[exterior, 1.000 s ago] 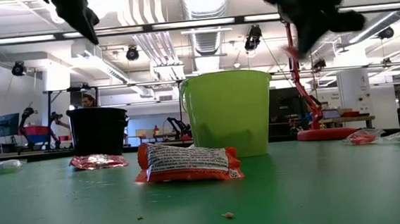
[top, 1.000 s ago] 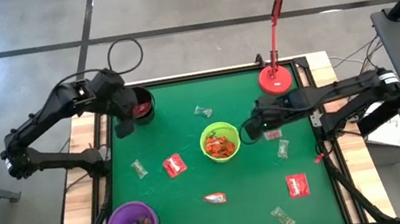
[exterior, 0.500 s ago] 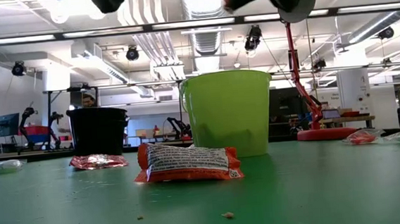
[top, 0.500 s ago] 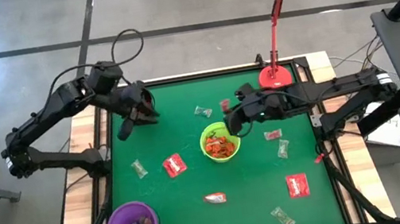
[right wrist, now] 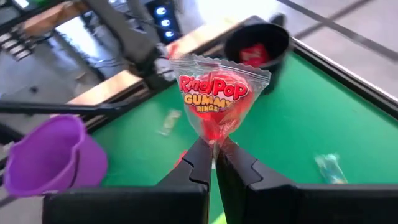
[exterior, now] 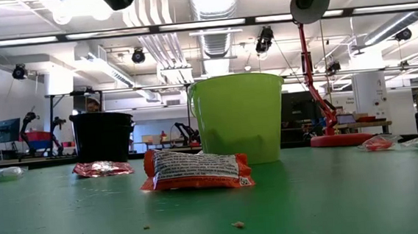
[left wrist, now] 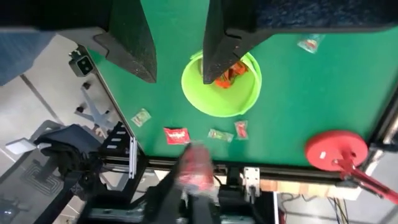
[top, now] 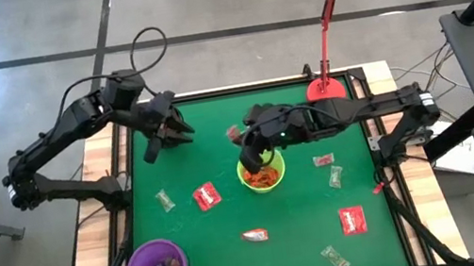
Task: Sort candy
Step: Put the pink gummy into the purple bucket
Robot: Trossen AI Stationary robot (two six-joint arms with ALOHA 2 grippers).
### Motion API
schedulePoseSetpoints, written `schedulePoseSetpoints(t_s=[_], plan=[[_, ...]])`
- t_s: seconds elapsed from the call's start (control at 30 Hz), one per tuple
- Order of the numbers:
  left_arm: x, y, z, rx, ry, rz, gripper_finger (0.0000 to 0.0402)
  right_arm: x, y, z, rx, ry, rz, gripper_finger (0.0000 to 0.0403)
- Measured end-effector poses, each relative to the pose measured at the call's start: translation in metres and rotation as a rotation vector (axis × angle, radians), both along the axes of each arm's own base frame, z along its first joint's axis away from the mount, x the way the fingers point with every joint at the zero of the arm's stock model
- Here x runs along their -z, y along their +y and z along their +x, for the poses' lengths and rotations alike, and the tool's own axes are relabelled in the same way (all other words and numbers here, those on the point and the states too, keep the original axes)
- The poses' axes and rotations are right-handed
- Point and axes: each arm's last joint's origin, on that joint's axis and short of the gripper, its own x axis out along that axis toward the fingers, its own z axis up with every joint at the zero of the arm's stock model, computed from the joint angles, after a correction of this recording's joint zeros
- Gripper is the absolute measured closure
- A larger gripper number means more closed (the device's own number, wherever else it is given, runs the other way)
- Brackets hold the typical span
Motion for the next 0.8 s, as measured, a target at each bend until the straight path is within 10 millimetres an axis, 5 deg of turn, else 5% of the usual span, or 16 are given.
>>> schedulePoseSetpoints(t_s=[0.33, 0.8], plan=[[0.002, -0.003, 0.017, 0.012, -0.012, -0.058, 0.0219, -0.021, 0.0, 0.026, -0.093, -0.004, -0.132, 0.0394], [0.002, 0.003, 0.034, -0.016, -0.05, -0.11, 0.0214, -0.014, -0.012, 0.049, -0.105, 0.025, -0.16, 0.0394]])
